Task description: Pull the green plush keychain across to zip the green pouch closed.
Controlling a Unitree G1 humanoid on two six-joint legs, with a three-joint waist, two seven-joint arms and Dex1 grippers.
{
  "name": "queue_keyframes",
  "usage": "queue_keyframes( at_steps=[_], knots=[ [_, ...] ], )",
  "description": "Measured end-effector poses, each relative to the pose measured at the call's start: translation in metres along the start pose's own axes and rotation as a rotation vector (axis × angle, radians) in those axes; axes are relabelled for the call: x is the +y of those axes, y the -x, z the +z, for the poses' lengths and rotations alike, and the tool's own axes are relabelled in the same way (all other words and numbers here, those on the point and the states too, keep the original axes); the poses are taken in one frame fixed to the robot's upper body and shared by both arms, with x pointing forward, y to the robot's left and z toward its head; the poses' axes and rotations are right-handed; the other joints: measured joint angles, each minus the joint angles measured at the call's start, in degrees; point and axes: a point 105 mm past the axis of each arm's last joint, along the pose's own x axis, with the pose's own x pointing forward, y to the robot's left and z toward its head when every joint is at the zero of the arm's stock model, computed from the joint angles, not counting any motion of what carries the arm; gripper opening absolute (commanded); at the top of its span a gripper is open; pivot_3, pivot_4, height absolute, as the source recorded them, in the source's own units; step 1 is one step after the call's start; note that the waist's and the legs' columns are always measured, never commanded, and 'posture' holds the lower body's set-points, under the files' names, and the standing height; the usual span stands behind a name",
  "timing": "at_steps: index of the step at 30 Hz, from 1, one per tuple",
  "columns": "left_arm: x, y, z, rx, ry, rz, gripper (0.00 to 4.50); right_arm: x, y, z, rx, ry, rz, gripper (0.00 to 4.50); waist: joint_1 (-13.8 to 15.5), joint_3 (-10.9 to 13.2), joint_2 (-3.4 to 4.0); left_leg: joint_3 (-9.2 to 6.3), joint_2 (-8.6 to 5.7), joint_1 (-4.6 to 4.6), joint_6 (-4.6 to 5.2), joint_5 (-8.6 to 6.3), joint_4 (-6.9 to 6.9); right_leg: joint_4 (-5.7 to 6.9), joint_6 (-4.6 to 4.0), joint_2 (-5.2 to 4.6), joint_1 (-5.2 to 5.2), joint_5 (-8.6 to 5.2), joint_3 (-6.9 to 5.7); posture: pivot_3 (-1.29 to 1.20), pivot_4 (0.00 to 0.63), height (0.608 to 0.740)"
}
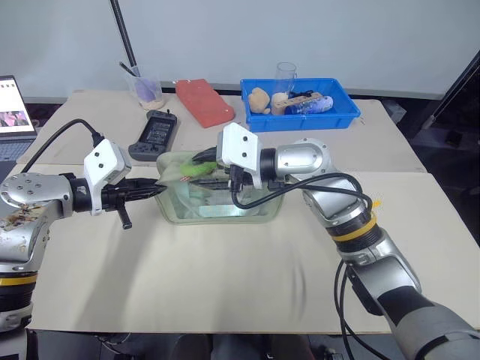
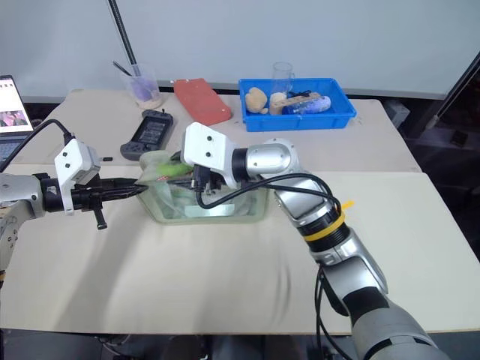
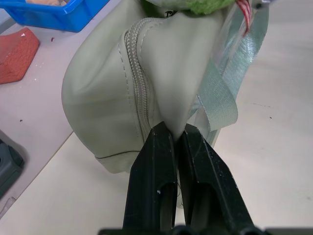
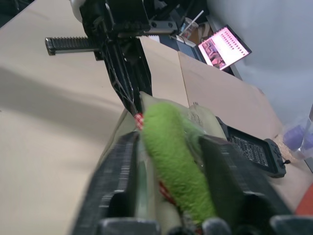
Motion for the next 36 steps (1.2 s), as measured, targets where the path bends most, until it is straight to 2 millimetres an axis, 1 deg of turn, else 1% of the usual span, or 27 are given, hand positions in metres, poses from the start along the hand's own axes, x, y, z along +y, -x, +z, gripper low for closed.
queue_keyframes(
  at_steps=[2,3,8,11,14,16,18,19,25,27,29,31,32,34,36],
  knots=[
    [-0.001,0.000,-0.001,0.001,0.001,-0.001,0.00,-0.001,0.000,0.002,-0.015,-0.018,-0.004,0.21,0.0,0.0,0.00,0.00,0.00,0.00,0.00,0.00,0.00,0.00,0.00,0.00,0.00,0.00,0.00,0.00,0.150,0.740],
    [-0.001,0.000,-0.001,0.001,0.001,-0.002,0.00,-0.003,0.002,0.004,-0.030,-0.039,-0.008,0.04,0.1,0.0,0.00,0.00,0.00,0.00,0.00,0.00,0.00,0.00,0.00,0.00,0.00,0.00,0.00,0.00,0.150,0.740],
    [-0.001,0.001,-0.002,0.004,-0.001,-0.005,0.00,-0.017,0.016,0.012,-0.087,-0.162,-0.059,0.04,0.1,0.0,0.00,0.00,0.00,0.00,-0.01,0.00,0.00,0.01,-0.01,-0.01,0.00,0.01,0.00,0.00,0.150,0.740],
    [0.000,0.002,-0.002,0.004,-0.007,-0.004,0.00,-0.031,0.035,0.013,-0.073,-0.184,-0.118,0.04,0.1,0.0,0.00,0.00,0.00,0.00,-0.01,0.00,0.00,0.00,-0.01,-0.01,0.00,0.00,0.00,0.00,0.150,0.740],
    [0.001,0.002,-0.003,0.002,-0.007,0.001,0.00,-0.038,0.056,-0.001,-0.003,-0.183,-0.174,0.04,0.1,0.0,0.00,0.01,-0.01,-0.01,-0.01,0.00,-0.01,-0.03,-0.01,-0.02,0.00,0.00,0.00,0.00,0.150,0.740],
    [0.002,0.004,-0.004,0.008,-0.012,0.007,0.00,-0.040,0.074,-0.018,0.063,-0.201,-0.221,0.04,0.1,0.0,0.00,0.02,-0.01,-0.02,-0.01,0.00,-0.01,-0.04,-0.01,-0.03,-0.01,0.00,0.00,0.00,0.150,0.740],
    [0.005,0.007,-0.006,0.019,-0.010,0.018,0.00,-0.042,0.090,-0.030,0.112,-0.213,-0.261,0.04,0.0,0.0,0.00,0.02,-0.01,-0.03,-0.01,0.00,-0.03,-0.04,-0.01,-0.02,-0.04,0.00,0.01,0.00,0.150,0.740],
    [0.006,0.010,-0.008,0.025,-0.006,0.027,0.00,-0.043,0.101,-0.036,0.140,-0.216,-0.287,0.04,-0.1,0.0,0.00,0.03,0.00,-0.02,0.00,0.00,-0.04,-0.04,-0.02,-0.02,-0.06,0.00,0.01,0.00,0.150,0.740],
    [0.014,0.017,-0.014,0.044,-0.006,0.061,0.00,-0.048,0.143,-0.054,0.241,-0.238,-0.403,0.04,-0.5,0.0,0.00,0.05,0.01,-0.02,0.00,0.00,-0.09,-0.01,-0.06,0.00,-0.14,-0.02,0.05,0.00,0.150,0.740],
    [0.015,0.017,-0.014,0.041,-0.009,0.061,0.00,-0.048,0.148,-0.056,0.257,-0.241,-0.420,0.04,-0.5,0.0,0.00,0.07,0.01,-0.02,0.00,0.00,-0.09,-0.01,-0.05,0.00,-0.14,-0.02,0.06,0.00,0.150,0.740],
    [0.016,0.017,-0.014,0.040,-0.007,0.063,0.00,-0.045,0.150,-0.061,0.264,-0.251,-0.436,0.04,-0.4,0.0,0.00,0.06,0.01,-0.02,0.00,0.00,-0.09,-0.01,-0.05,0.00,-0.14,-0.02,0.06,0.00,0.150,0.740],
    [0.018,0.017,-0.015,0.041,-0.001,0.067,0.00,-0.038,0.152,-0.071,0.279,-0.292,-0.445,0.04,-0.2,0.0,0.00,0.07,0.00,-0.03,0.00,0.00,-0.08,-0.01,-0.05,-0.01,-0.13,-0.03,0.06,0.00,0.150,0.740],
    [0.019,0.017,-0.015,0.042,0.000,0.070,0.00,-0.030,0.151,-0.078,0.284,-0.326,-0.442,0.04,-0.1,0.0,-0.02,0.06,0.00,-0.03,0.00,0.00,-0.08,-0.02,-0.04,-0.01,-0.11,-0.03,0.06,0.00,0.150,0.740],
    [0.021,0.017,-0.016,0.045,0.003,0.074,0.00,-0.012,0.143,-0.093,0.275,-0.405,-0.431,0.04,-0.1,0.0,-0.02,0.06,0.00,-0.03,0.00,0.00,-0.07,-0.01,-0.04,0.00,-0.11,-0.03,0.07,0.00,0.150,0.740],
    [0.021,0.015,-0.014,0.047,-0.004,0.070,0.00,0.015,0.124,-0.112,0.253,-0.526,-0.401,0.04,-0.2,0.0,-0.02,0.05,0.00,-0.03,0.00,0.01,-0.07,0.01,-0.04,0.02,-0.11,-0.02,0.08,0.00,0.150,0.740]
  ],
)
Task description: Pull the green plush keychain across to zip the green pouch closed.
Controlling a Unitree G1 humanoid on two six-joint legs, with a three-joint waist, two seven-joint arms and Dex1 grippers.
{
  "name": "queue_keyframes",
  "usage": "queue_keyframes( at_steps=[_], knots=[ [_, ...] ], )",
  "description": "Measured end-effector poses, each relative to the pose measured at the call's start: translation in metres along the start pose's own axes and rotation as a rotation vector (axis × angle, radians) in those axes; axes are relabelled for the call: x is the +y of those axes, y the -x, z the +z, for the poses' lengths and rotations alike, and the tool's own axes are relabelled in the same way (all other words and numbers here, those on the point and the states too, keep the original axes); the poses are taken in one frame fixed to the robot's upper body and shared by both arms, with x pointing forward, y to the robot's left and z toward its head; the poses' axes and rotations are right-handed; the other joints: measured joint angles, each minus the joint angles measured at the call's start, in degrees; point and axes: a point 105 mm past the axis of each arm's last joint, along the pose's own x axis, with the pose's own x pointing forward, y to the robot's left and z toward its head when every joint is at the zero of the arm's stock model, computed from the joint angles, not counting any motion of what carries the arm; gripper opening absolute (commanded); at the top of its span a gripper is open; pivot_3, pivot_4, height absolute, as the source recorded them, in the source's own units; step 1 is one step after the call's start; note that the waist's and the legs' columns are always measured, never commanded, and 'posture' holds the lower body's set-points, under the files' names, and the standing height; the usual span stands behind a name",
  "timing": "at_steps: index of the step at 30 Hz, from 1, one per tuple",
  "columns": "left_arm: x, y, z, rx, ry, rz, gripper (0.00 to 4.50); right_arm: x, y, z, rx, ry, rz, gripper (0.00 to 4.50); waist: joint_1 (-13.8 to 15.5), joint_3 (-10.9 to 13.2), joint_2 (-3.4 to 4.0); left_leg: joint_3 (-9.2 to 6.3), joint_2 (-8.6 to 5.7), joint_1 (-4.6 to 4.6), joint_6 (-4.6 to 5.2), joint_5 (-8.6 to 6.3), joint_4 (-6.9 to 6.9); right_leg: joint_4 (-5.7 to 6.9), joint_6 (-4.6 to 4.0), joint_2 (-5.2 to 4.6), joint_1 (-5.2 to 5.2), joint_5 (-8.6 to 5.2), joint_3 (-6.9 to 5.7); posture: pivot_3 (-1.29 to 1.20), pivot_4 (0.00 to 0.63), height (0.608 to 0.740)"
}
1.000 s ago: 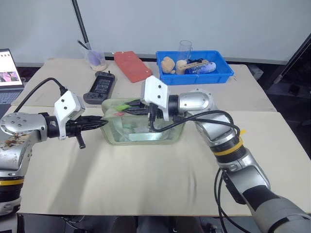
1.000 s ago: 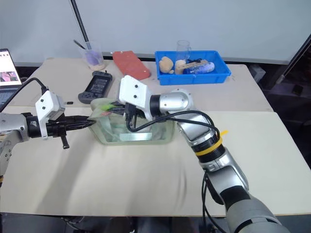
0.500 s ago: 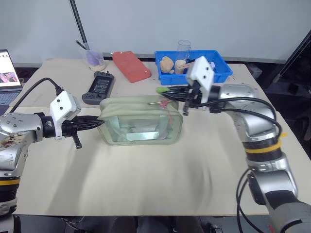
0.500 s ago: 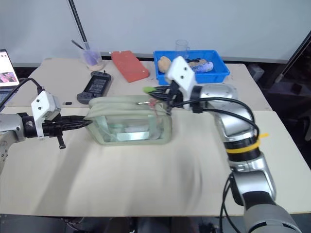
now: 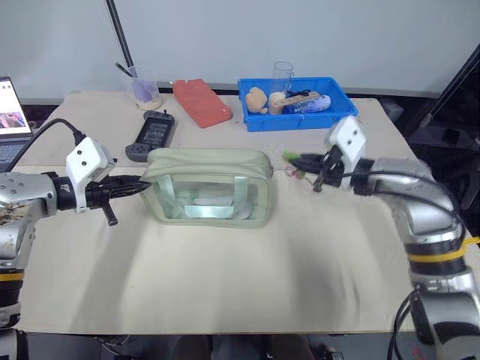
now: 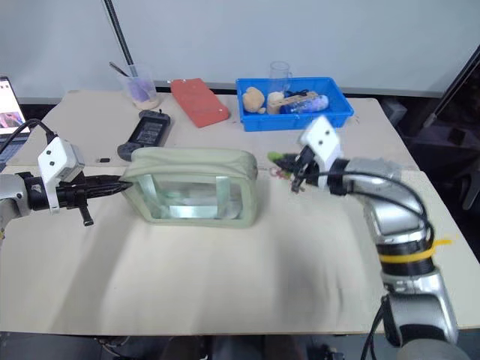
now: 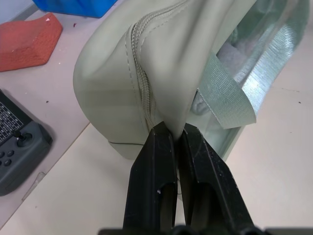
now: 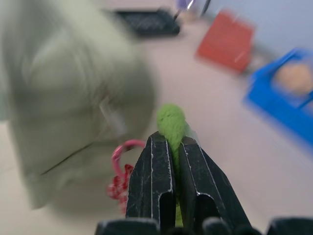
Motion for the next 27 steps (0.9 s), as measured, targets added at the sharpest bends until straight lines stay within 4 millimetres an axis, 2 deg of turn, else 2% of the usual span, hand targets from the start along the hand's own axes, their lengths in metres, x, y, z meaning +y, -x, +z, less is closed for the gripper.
queue_keyframes(
  at_steps=[4,8,12,16,19,22,23,25,27],
  knots=[
    [-0.001,-0.001,0.000,-0.002,0.000,-0.004,0.00,0.024,-0.014,-0.024,0.035,-0.052,0.045,0.04,0.0,0.0,0.01,0.00,0.00,0.00,0.00,0.00,0.02,0.03,0.01,-0.01,0.00,0.00,0.01,0.00,0.150,0.740],
    [-0.002,-0.001,0.000,0.000,0.001,-0.005,0.00,0.025,-0.017,-0.029,0.038,-0.062,0.039,0.04,0.0,0.0,0.00,-0.01,0.00,0.02,-0.02,0.01,0.04,0.02,0.04,0.00,0.01,0.01,0.01,0.00,0.150,0.740],
    [-0.002,-0.001,0.000,0.000,-0.002,0.002,0.00,0.015,-0.019,-0.026,0.041,-0.048,0.022,0.04,0.0,0.0,0.00,-0.01,0.00,0.04,-0.02,0.02,0.05,0.03,0.05,0.00,0.02,0.01,0.00,0.00,0.150,0.740],
    [-0.001,0.000,0.000,-0.007,0.040,0.014,1.53,-0.006,-0.011,-0.003,0.033,0.014,0.024,1.44,0.1,0.0,0.01,0.00,-0.01,-0.02,-0.03,0.02,0.05,0.01,0.05,-0.01,-0.01,0.04,0.01,0.00,0.150,0.740],
    [0.004,0.010,0.005,-0.047,0.093,0.031,2.93,-0.030,0.015,0.032,0.006,0.095,0.026,2.49,0.4,0.0,0.01,-0.02,-0.01,-0.08,-0.02,0.02,0.04,-0.03,0.06,-0.01,-0.05,0.02,0.00,0.00,0.150,0.740],
    [0.011,0.020,0.007,-0.049,0.123,0.049,4.34,-0.036,0.032,0.050,-0.007,0.116,0.062,3.54,0.3,0.0,0.00,-0.04,-0.01,-0.10,-0.01,0.00,-0.01,-0.06,0.04,0.00,-0.06,0.00,-0.01,0.00,0.150,0.740],
    [0.012,0.024,0.009,-0.046,0.124,0.048,4.50,-0.036,0.036,0.052,-0.001,0.108,0.084,3.90,0.3,0.0,0.00,-0.04,-0.01,-0.11,-0.01,0.00,-0.01,-0.06,0.04,0.00,-0.06,0.00,-0.01,0.00,0.150,0.740],
    [0.013,0.031,0.011,-0.043,0.130,0.039,4.50,-0.034,0.044,0.057,0.010,0.091,0.126,4.47,0.2,0.0,0.01,-0.01,-0.01,-0.15,-0.01,0.00,-0.01,-0.05,0.04,-0.02,-0.12,0.00,-0.01,0.00,0.150,0.740],
    [0.020,0.045,0.015,-0.034,0.155,0.052,4.50,-0.033,0.055,0.076,0.001,0.082,0.175,4.47,0.0,0.1,0.08,0.01,0.00,-0.16,-0.01,0.01,-0.01,-0.05,0.03,-0.02,-0.19,0.01,0.00,0.00,0.150,0.740]
  ],
)
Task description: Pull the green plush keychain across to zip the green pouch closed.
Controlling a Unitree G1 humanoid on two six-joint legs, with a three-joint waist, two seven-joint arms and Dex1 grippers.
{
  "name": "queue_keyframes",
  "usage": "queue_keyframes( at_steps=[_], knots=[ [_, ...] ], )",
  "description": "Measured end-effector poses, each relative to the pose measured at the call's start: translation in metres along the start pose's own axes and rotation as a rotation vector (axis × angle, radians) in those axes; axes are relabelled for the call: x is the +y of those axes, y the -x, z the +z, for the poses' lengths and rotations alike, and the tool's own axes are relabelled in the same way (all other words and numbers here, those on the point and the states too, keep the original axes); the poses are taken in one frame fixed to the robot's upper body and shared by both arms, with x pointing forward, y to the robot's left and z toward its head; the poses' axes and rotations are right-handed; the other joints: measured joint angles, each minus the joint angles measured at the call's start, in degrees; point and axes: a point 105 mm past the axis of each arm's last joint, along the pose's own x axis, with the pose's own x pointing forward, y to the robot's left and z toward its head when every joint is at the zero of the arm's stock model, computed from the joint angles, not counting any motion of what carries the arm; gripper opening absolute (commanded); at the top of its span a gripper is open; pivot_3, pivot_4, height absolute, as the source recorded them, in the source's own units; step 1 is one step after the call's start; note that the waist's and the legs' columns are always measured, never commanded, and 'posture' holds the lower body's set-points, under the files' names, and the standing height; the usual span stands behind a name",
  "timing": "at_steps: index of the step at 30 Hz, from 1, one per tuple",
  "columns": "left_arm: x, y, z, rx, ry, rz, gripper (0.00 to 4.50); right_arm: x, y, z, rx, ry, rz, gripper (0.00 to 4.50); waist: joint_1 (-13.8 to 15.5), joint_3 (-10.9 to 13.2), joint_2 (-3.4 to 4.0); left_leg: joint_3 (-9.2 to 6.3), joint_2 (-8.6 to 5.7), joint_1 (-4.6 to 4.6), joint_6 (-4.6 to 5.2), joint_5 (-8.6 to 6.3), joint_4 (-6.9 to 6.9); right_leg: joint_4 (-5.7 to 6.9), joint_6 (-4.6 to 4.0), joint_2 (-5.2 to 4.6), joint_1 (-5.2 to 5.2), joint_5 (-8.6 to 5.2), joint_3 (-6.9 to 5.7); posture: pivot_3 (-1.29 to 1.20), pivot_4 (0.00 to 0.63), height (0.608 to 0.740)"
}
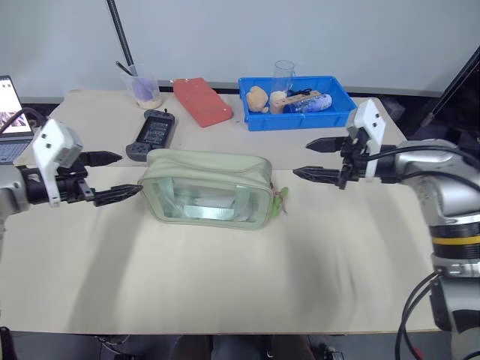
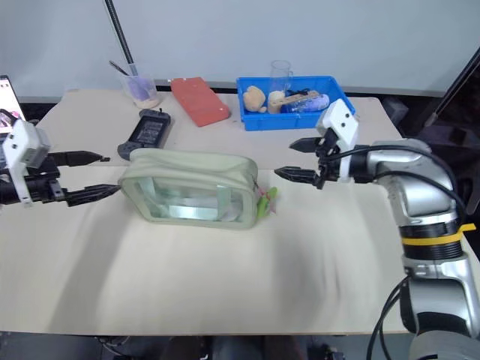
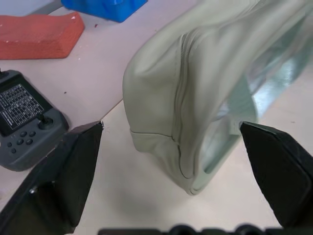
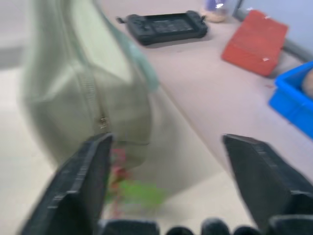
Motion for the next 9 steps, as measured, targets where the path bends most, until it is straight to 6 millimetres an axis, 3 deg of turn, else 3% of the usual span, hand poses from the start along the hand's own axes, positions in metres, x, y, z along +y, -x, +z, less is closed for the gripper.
queue_keyframes(
  at_steps=[4,9],
  knots=[
    [0.011,0.019,0.021,-0.040,0.000,0.042,4.50,0.011,0.016,0.047,-0.088,0.030,0.053,4.47,0.1,0.0,0.01,-0.03,0.03,0.02,0.00,0.00,-0.01,0.03,-0.04,0.01,0.01,-0.04,-0.05,0.00,0.150,0.740],
    [0.020,0.027,0.024,-0.066,0.036,0.079,4.50,0.026,0.013,0.053,-0.095,0.025,0.095,4.47,0.2,0.0,0.01,0.01,0.00,0.02,-0.01,0.00,0.01,0.03,-0.04,-0.04,0.02,-0.03,-0.04,0.00,0.150,0.740]
  ],
)
